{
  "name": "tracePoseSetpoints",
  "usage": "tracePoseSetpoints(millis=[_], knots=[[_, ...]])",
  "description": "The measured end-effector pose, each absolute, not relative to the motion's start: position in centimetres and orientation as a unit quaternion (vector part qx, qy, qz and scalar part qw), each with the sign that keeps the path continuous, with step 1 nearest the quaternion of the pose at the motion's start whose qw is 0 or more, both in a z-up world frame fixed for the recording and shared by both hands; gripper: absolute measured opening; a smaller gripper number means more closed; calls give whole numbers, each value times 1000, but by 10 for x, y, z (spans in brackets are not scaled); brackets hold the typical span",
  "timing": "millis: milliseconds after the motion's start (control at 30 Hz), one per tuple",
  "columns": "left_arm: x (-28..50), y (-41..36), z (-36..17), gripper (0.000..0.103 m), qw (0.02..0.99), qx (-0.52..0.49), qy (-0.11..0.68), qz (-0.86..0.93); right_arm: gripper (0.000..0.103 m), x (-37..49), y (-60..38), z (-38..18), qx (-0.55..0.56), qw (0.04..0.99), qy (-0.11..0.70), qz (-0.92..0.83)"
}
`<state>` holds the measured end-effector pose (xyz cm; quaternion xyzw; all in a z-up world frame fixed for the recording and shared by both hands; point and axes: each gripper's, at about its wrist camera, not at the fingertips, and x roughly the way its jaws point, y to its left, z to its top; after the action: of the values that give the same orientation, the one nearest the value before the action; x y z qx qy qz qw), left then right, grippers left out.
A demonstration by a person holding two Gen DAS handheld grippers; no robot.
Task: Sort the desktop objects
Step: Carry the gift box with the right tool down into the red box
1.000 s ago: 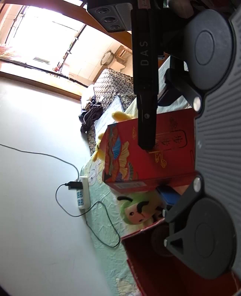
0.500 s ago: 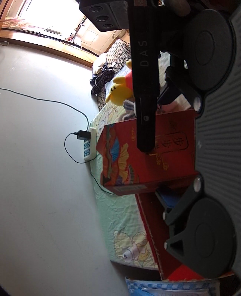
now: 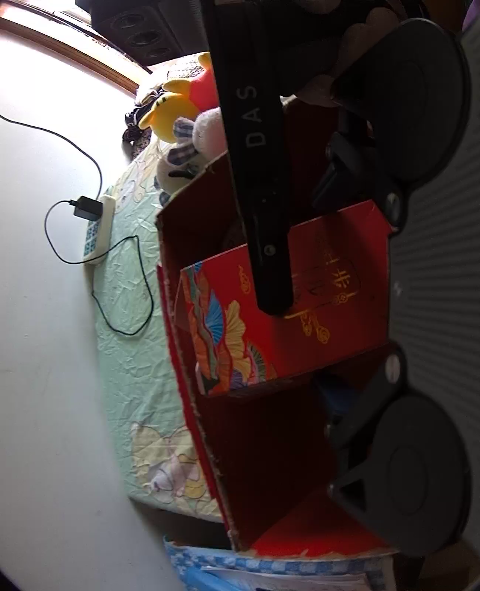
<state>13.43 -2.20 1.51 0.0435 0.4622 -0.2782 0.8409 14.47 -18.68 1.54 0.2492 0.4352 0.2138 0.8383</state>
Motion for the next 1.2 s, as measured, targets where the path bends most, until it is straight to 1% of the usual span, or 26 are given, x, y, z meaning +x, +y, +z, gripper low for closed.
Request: tracePoseSetpoints(millis=[200, 533, 767, 1033, 1200], knots=[[154, -22, -7, 95, 812, 42, 518, -266, 56, 157, -172, -3, 222, 821, 484, 205], [166, -26, -17, 95, 768, 30, 577, -277, 59, 167, -169, -8, 206, 814, 514, 177], [167, -33, -16, 95, 766, 42, 582, -269, 60, 167, -169, -9, 199, 816, 518, 163], [175, -29, -19, 97, 768, 27, 581, -268, 61, 167, -173, -11, 201, 811, 526, 161], [176, -23, -19, 100, 770, 10, 574, -277, 64, 166, -174, -11, 208, 813, 519, 164]])
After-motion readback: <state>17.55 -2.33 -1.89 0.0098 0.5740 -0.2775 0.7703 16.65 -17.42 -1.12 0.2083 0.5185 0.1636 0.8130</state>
